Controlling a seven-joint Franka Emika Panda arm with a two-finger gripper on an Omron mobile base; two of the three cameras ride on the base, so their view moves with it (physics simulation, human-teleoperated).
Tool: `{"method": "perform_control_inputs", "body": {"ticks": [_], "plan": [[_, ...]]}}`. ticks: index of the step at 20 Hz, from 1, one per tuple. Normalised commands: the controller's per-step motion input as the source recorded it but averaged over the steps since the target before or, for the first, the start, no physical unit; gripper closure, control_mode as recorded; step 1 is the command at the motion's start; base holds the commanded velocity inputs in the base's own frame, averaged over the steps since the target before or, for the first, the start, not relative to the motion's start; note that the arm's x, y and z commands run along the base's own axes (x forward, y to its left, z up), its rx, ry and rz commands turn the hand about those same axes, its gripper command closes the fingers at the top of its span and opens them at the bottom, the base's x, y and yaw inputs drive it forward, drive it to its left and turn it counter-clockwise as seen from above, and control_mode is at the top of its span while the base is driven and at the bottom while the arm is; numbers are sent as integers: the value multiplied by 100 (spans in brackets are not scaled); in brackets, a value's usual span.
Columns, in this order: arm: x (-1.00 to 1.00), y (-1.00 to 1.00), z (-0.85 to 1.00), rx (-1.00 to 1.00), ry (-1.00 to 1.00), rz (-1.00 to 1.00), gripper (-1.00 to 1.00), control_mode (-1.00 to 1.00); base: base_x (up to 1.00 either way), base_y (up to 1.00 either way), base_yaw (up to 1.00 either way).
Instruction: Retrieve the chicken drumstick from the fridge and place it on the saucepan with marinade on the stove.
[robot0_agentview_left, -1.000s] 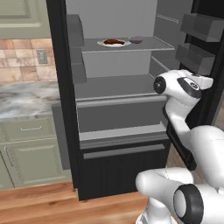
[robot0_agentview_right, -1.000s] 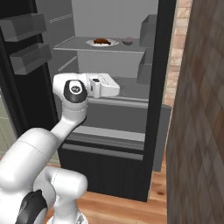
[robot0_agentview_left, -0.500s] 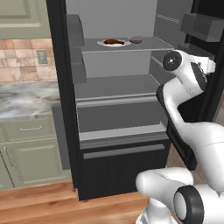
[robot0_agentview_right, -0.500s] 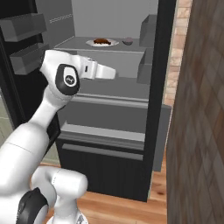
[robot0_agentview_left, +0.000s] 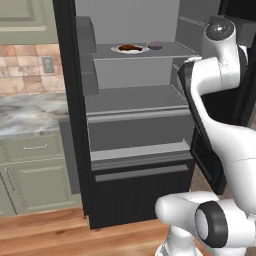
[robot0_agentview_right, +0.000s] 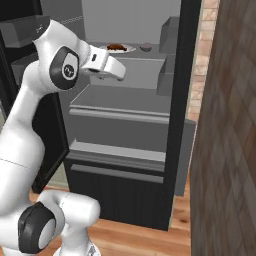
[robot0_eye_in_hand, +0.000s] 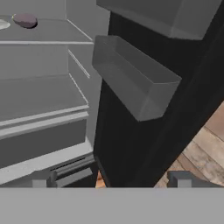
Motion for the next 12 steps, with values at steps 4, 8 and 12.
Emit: {"method": "perform_control_inputs", "body": {"ticks": [4,8,12], "plan": [[-34,25,0,19,0,19,-100,-100,0,0,0],[-44,42,-4,14,0,23,-100,-100,0,0,0],[-31,31,-24,14,-1,23,-100,-100,0,0,0]]}}
